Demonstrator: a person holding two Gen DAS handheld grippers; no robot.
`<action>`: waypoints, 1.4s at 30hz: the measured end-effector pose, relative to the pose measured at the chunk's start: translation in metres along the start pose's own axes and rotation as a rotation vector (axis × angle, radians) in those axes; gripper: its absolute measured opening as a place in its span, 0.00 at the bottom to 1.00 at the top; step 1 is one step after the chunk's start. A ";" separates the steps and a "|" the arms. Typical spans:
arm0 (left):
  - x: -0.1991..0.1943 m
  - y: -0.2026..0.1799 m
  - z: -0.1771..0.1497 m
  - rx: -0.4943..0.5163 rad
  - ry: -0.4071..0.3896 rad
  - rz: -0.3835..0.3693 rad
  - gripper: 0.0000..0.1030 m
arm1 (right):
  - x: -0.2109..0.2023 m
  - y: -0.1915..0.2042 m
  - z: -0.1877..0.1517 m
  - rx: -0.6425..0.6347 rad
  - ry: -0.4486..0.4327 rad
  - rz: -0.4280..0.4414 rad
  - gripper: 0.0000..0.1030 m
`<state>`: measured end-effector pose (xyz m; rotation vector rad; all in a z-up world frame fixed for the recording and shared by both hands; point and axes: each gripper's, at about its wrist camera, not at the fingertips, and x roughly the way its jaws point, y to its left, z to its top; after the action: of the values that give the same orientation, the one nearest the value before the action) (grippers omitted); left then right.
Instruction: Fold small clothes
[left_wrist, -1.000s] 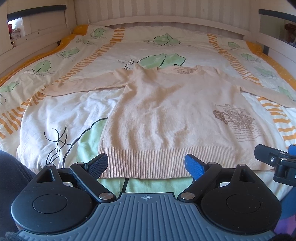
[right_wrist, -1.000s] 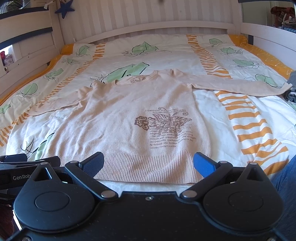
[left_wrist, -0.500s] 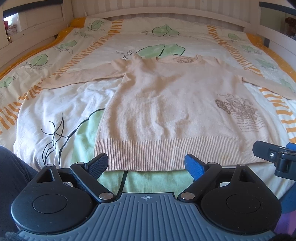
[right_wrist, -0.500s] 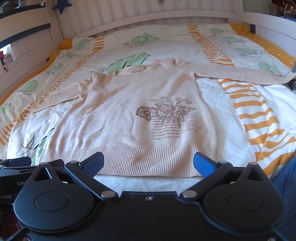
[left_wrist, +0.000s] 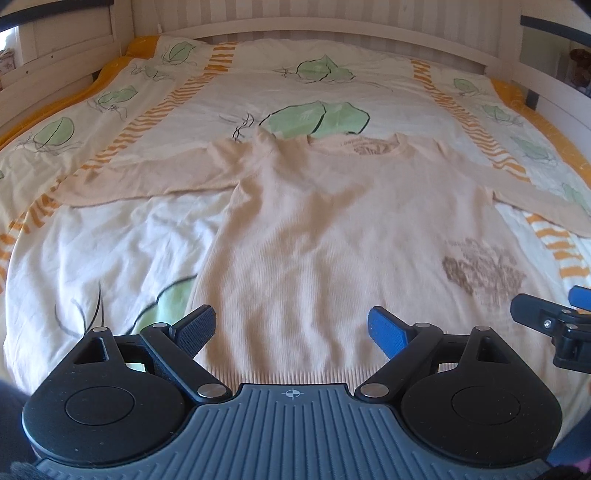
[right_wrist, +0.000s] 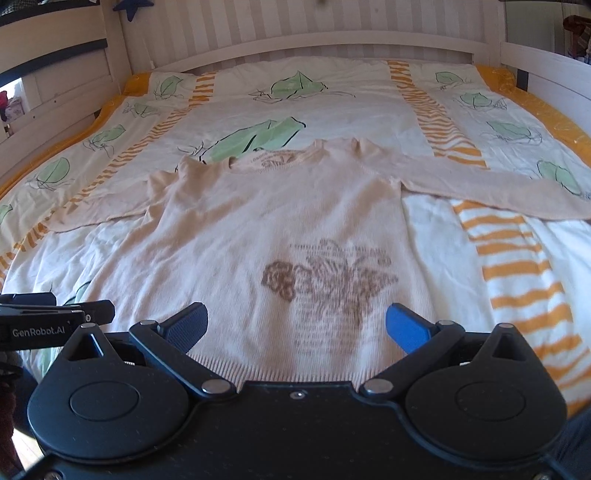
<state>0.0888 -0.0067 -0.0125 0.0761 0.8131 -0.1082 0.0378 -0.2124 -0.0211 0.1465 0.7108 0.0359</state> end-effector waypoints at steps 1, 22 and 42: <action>0.004 0.000 0.007 0.001 -0.004 -0.004 0.87 | 0.005 -0.001 0.006 -0.005 -0.005 0.000 0.99; 0.138 0.007 0.124 -0.004 0.023 -0.050 0.85 | 0.163 -0.024 0.139 -0.226 -0.025 -0.003 0.66; 0.202 0.026 0.117 -0.095 0.208 -0.047 0.92 | 0.306 -0.032 0.206 -0.340 0.031 -0.028 0.63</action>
<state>0.3140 -0.0072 -0.0786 -0.0224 1.0271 -0.1069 0.4041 -0.2434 -0.0697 -0.1902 0.7272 0.1318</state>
